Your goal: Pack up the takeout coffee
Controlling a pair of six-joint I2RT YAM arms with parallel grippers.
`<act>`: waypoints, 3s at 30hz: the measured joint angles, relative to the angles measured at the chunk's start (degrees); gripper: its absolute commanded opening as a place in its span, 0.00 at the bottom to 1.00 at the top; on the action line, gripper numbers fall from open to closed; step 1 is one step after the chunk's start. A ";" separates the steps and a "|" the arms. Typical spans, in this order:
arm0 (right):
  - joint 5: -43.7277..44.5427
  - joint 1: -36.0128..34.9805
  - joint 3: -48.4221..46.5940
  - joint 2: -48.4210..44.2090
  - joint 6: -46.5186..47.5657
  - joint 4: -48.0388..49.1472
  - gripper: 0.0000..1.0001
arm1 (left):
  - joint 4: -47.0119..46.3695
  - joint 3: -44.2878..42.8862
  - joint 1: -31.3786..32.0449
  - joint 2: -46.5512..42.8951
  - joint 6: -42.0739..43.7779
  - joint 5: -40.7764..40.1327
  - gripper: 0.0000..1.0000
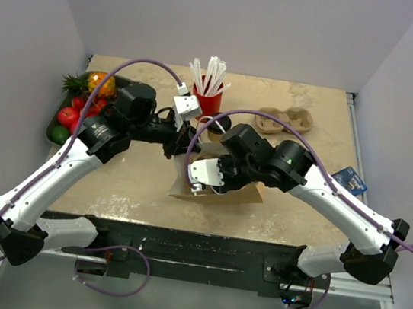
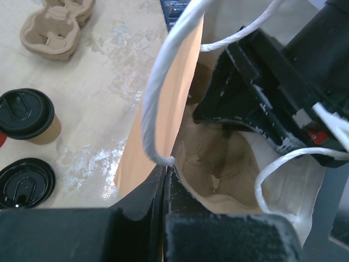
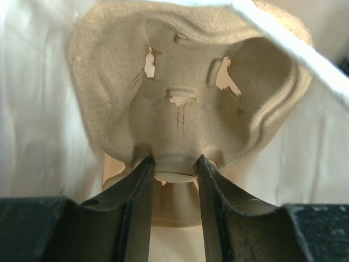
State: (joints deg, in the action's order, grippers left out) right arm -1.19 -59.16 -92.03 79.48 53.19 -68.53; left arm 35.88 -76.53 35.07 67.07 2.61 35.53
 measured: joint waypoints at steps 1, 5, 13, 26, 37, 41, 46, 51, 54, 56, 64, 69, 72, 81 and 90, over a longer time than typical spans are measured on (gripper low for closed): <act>0.31 0.00 0.00 -0.11 -0.35 0.02 0.00 | -0.37 0.94 0.07 -0.55 0.02 -0.79 0.00; 0.35 0.00 0.81 -1.79 -3.02 1.09 0.00 | -2.29 6.08 0.22 -4.20 0.24 -2.80 0.00; 0.46 -0.09 2.75 -7.56 -5.20 2.71 0.00 | -6.93 11.21 1.09 -10.25 0.57 -3.19 0.00; 0.00 -0.09 9.38 -7.63 -3.98 2.99 0.00 | -7.96 10.86 1.38 -7.65 0.22 1.90 0.44; 0.22 -0.09 11.37 -9.29 -4.48 2.47 0.00 | -3.37 8.50 1.38 -12.61 7.34 7.98 0.50; 0.28 -0.09 11.37 -9.81 -5.88 2.08 0.00 | -2.67 8.52 1.38 -13.94 12.13 12.59 0.56; 0.28 -0.09 11.37 -9.84 -8.17 2.01 0.00 | -7.26 10.88 1.42 -13.55 13.46 17.53 0.54; 0.35 -0.09 11.43 -10.14 -10.14 1.95 0.00 | -13.51 13.55 3.69 -10.56 11.23 18.86 0.48; 0.46 -0.09 11.45 -10.43 -11.06 1.90 0.00 | -16.76 15.10 5.25 -9.40 8.79 19.30 0.40; 0.81 -0.09 11.52 -10.60 -11.43 1.86 0.00 | -18.67 15.91 5.64 -9.16 7.19 19.67 0.38; 3.58 0.11 12.57 -10.80 -13.16 2.16 0.00 | -24.98 17.62 6.43 -9.22 0.74 23.87 0.00; 3.82 1.55 13.35 -11.34 -14.62 2.51 0.00 | -26.60 20.74 7.72 -11.17 -2.01 25.79 0.00; 4.20 2.71 13.35 -11.34 -15.17 2.69 0.00 | -26.82 22.47 8.68 -12.72 -2.69 26.53 0.00; 4.42 4.94 13.29 -11.13 -14.21 0.72 0.00 | -27.19 21.24 11.21 -14.08 -3.02 26.08 0.00; 4.24 4.90 13.22 -9.64 -9.81 -4.83 0.00 | -27.96 18.45 13.53 -12.63 -1.77 23.43 0.00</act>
State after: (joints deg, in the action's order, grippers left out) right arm 3.05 -54.26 -78.81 69.84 43.38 -73.36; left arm 7.92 -58.08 48.60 54.43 0.84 58.96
